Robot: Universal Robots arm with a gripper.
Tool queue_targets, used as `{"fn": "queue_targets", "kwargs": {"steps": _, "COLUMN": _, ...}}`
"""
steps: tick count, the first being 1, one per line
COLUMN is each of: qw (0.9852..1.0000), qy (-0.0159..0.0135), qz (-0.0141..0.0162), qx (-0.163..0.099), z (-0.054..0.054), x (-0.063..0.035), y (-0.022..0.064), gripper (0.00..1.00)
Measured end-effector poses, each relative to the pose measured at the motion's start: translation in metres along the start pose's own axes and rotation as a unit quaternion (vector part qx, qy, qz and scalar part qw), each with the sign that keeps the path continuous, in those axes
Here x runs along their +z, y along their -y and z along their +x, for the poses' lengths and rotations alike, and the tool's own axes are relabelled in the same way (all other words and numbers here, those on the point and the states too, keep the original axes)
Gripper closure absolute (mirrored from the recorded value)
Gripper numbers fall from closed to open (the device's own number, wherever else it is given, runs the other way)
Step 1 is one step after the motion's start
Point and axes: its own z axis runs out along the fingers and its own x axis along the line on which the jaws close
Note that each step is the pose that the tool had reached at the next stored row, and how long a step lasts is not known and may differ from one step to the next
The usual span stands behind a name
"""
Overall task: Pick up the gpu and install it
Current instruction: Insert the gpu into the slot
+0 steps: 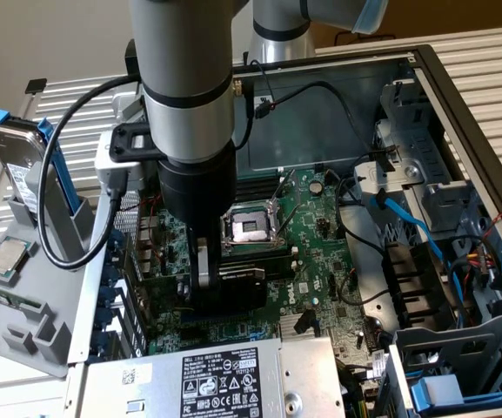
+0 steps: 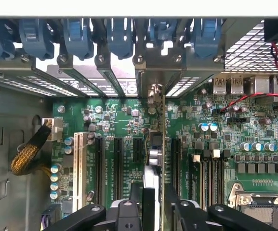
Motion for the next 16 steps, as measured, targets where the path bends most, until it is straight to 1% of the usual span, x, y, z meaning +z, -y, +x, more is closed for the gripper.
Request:
{"fn": "queue_targets", "kwargs": {"steps": 1, "qw": 1.0, "qy": -0.0001, "qz": -0.0001, "qx": 0.0, "z": 0.0, "x": -0.0001, "y": 0.0001, "gripper": 0.67}}
{"fn": "queue_targets", "kwargs": {"steps": 2, "qw": 1.0, "qy": -0.0002, "qz": -0.0001, "qx": 0.0, "z": 0.0, "x": -0.0002, "y": 0.0002, "gripper": 0.59}}
{"fn": "queue_targets", "kwargs": {"steps": 11, "qw": 1.0, "qy": -0.0003, "qz": -0.0002, "qx": 0.0, "z": 0.0, "x": -0.0007, "y": 0.0001, "gripper": 0.59}}
{"fn": "queue_targets", "kwargs": {"steps": 16, "qw": 1.0, "qy": -0.0003, "qz": -0.0002, "qx": 0.0, "z": 0.0001, "x": -0.006, "y": -0.0001, "gripper": 0.59}}
